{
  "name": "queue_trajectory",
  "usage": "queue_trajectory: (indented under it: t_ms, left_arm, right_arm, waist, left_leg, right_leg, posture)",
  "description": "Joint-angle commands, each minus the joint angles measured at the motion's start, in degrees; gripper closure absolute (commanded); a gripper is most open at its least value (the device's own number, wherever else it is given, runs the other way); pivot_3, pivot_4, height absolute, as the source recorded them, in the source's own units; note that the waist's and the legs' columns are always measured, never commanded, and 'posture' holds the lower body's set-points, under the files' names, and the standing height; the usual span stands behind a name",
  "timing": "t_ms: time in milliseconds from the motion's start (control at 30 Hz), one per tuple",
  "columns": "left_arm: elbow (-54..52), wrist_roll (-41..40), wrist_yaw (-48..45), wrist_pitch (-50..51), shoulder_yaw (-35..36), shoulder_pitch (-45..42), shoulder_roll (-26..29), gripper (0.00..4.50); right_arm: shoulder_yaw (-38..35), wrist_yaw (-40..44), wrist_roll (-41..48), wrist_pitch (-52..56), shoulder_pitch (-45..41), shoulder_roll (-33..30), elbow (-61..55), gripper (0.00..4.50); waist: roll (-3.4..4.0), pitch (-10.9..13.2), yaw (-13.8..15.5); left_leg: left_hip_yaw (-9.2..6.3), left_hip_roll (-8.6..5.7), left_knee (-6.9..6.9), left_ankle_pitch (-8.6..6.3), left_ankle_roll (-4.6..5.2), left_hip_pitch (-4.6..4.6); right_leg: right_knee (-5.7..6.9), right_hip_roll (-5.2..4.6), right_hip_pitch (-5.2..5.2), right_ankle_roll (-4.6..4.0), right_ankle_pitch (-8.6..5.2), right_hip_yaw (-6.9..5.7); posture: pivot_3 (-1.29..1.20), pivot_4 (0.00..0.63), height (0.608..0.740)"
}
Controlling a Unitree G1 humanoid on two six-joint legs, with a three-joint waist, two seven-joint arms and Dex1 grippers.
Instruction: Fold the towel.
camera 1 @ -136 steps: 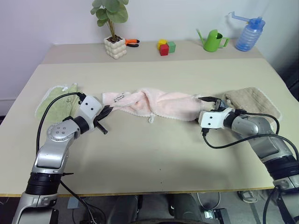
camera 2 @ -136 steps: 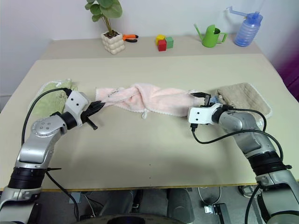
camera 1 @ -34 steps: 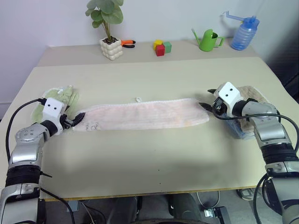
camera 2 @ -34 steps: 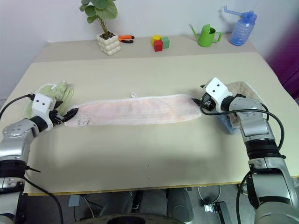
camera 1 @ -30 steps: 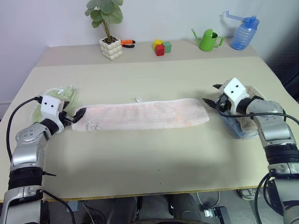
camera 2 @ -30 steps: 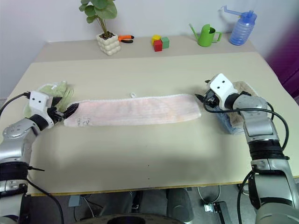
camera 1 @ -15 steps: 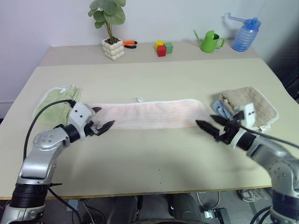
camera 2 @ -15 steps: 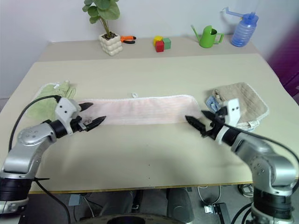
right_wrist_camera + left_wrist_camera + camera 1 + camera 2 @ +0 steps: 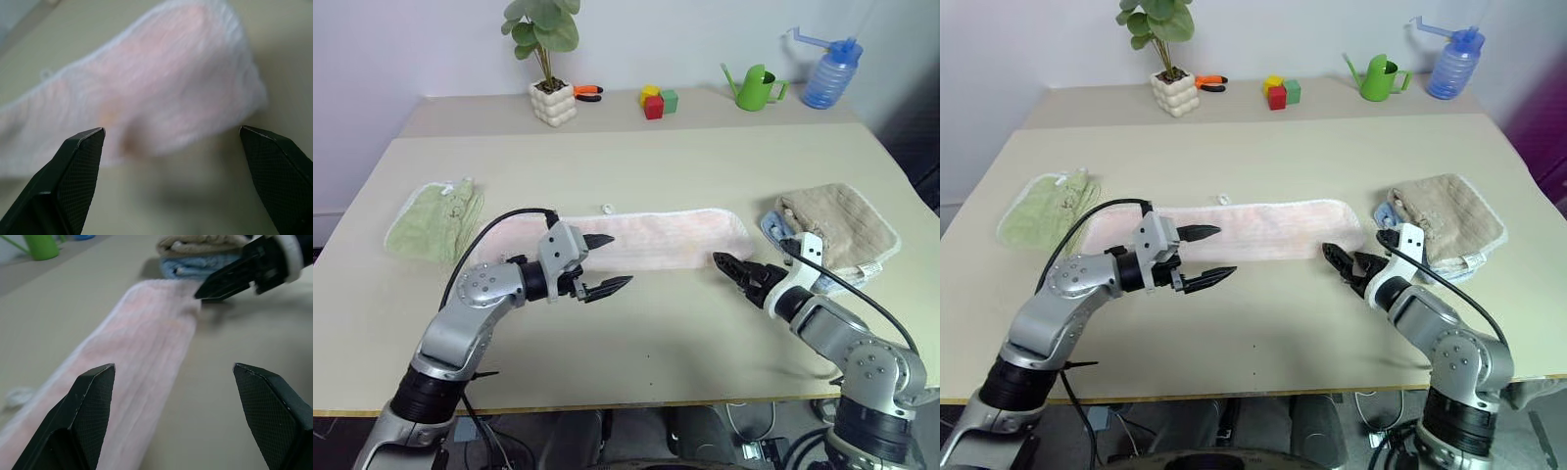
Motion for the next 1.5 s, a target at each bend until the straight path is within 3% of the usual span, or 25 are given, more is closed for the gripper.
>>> queue_trajectory:
  t_ms: [33, 67, 167, 367, 433, 567, 800, 967, 1067, 1200, 1400, 1500]
  left_arm:
    - [-2.5, -1.3, -0.7, 1.0, -0.2, 0.3, 0.3, 0.54]
    - [-2.7, -1.5, -0.8, 1.3, -0.2, 0.5, 0.4, 0.54]
    - [-3.0, -1.4, -0.7, 1.2, -0.4, 1.0, 0.6, 0.54]
    - [-3.5, -1.6, 0.6, 1.8, 0.3, 2.5, 0.4, 0.54]
    - [-3.7, -1.6, 0.9, 1.7, 0.4, 3.2, 0.4, 0.54]
    - [-3.7, -1.7, 1.4, 1.6, 0.8, 4.1, 0.4, 0.54]
    - [-0.5, -1.6, 2.7, 0.7, 4.6, 4.3, 0.9, 0.54]
    - [-0.5, -1.6, 2.5, 0.6, 5.0, 4.2, 0.9, 0.54]
    - [-1.0, -1.4, 3.0, 0.7, 4.9, 4.0, 0.6, 0.54]
    - [-2.3, -1.6, 3.7, 1.3, 5.0, 4.9, 0.5, 0.54]
    - [-4.1, -2.2, 5.3, 2.6, 6.2, 6.8, 0.8, 0.54]
    - [-4.8, -2.7, 6.1, 3.1, 7.0, 7.6, 1.0, 0.54]
  right_arm:
    - [-1.9, -3.2, -1.1, -2.0, -2.8, 0.6, 5.1, 0.02]
    - [-1.8, -3.5, -1.1, -2.6, -3.8, 0.8, 6.3, 0.02]
    - [-1.1, -4.6, -1.8, -4.5, -6.2, 1.3, 8.7, 0.74]
    - [-0.9, -5.5, -1.6, -5.9, -7.9, 1.0, 8.9, 3.80]
    - [-1.4, -5.8, -1.3, -5.7, -7.9, 0.1, 7.7, 4.46]
    - [-0.7, -4.7, -1.3, -4.8, -7.8, -3.5, 4.1, 4.46]
    - [7.4, 5.6, -5.2, -6.6, -6.7, -17.7, -5.7, 4.46]
    - [21.9, 13.7, -9.2, -8.9, -12.1, -21.2, -9.6, 4.46]
    - [32.6, 16.3, -14.2, -11.0, -15.2, -18.8, -7.0, 4.46]
    - [41.1, 17.1, -20.8, -14.1, -18.7, -13.7, 0.1, 4.46]
    - [45.6, 19.2, -26.5, -17.0, -20.6, -8.7, 7.6, 4.46]
    - [45.0, 22.4, -25.7, -16.8, -20.2, -7.9, 6.9, 3.54]
  waist:
    - [0.00, 0.0, 0.0]
    - [0.00, 0.0, -0.1]
    - [0.01, 0.0, -0.2]
    - [0.04, 0.0, -0.3]
    - [0.04, 0.0, -0.3]
    - [0.08, 0.0, -0.1]
    - [0.08, 0.1, -0.2]
    - [0.07, 0.1, -1.1]
    - [0.05, 0.1, -1.2]
    - [0.04, 0.1, -1.1]
    - [0.04, 0.1, -1.1]
    - [0.04, 0.1, -1.1]
  left_leg:
    - [0.00, 0.00, 0.00, 0.00, 0.00, 0.00]
    - [0.00, 0.00, 0.00, 0.00, 0.00, 0.01]
    - [0.01, 0.00, 0.00, 0.00, 0.00, 0.01]
    - [0.01, 0.00, -0.02, 0.00, 0.01, -0.01]
    - [0.01, 0.01, -0.02, 0.00, 0.01, -0.01]
    - [0.01, 0.00, -0.02, 0.00, 0.01, -0.04]
    - [0.02, 0.02, -0.03, -0.02, 0.04, -0.05]
    - [0.03, 0.10, -0.06, -0.02, 0.05, -0.05]
    - [0.01, 0.11, -0.06, -0.02, 0.05, -0.06]
    - [0.01, 0.08, -0.06, -0.02, 0.04, -0.08]
    - [0.00, 0.04, -0.06, -0.02, 0.03, -0.11]
    - [-0.01, 0.04, -0.06, -0.02, 0.02, -0.12]
  right_leg:
    - [0.00, 0.00, 0.00, 0.00, 0.00, 0.00]
    - [0.02, 0.01, 0.00, 0.00, 0.00, 0.00]
    - [0.01, 0.01, 0.00, 0.00, 0.00, 0.00]
    - [0.02, 0.01, -0.03, 0.00, 0.00, 0.00]
    - [0.02, 0.01, -0.04, 0.00, 0.00, 0.00]
    - [0.01, 0.00, -0.05, 0.00, -0.01, 0.00]
    - [-0.01, 0.01, -0.04, 0.03, -0.03, -0.01]
    - [-0.04, 0.09, -0.05, 0.03, -0.04, -0.01]
    - [-0.08, 0.10, -0.05, 0.03, -0.04, -0.01]
    - [-0.11, 0.07, -0.06, 0.03, -0.03, -0.01]
    - [-0.13, 0.03, -0.11, 0.03, -0.03, 0.00]
    - [-0.13, 0.03, -0.13, 0.03, -0.02, 0.00]
  posture:
    - [0.00, 0.150, 0.732]
    - [0.00, 0.150, 0.732]
    - [0.00, 0.150, 0.732]
    - [0.00, 0.150, 0.732]
    - [0.00, 0.150, 0.732]
    - [0.00, 0.150, 0.732]
    - [0.00, 0.150, 0.732]
    - [0.00, 0.150, 0.732]
    - [0.00, 0.150, 0.732]
    - [0.00, 0.150, 0.732]
    - [0.00, 0.150, 0.732]
    - [0.00, 0.150, 0.732]
